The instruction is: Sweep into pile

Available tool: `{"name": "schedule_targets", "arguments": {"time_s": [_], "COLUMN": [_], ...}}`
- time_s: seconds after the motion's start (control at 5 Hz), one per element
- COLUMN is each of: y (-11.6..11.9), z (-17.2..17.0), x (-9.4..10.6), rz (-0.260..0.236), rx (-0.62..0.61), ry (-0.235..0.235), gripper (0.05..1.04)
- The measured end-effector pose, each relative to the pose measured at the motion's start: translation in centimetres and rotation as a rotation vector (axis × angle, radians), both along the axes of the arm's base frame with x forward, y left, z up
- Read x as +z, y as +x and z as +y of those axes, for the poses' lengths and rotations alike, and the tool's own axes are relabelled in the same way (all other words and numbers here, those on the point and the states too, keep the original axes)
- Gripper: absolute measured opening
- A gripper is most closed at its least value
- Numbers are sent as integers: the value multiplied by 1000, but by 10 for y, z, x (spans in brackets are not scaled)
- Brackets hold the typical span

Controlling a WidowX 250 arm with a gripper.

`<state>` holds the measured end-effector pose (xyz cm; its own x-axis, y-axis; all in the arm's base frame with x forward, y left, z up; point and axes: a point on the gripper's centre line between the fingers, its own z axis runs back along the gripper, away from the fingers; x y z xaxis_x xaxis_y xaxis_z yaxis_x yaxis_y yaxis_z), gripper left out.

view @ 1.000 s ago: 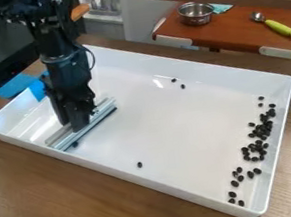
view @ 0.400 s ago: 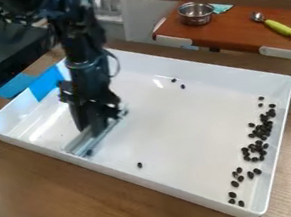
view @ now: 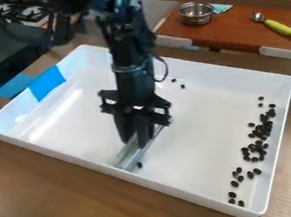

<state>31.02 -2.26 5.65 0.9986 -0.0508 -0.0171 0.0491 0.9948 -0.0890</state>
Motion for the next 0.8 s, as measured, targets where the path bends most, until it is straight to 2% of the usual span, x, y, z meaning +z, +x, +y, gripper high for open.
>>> {"name": "schedule_targets", "arguments": {"time_s": [0.2,0.8], "y": [0,3], "z": [-30,-90], "x": [0,-1], "rz": [-12,-24], "rx": [-17,8], "ry": [-22,-80], "gripper": [321,321]}}
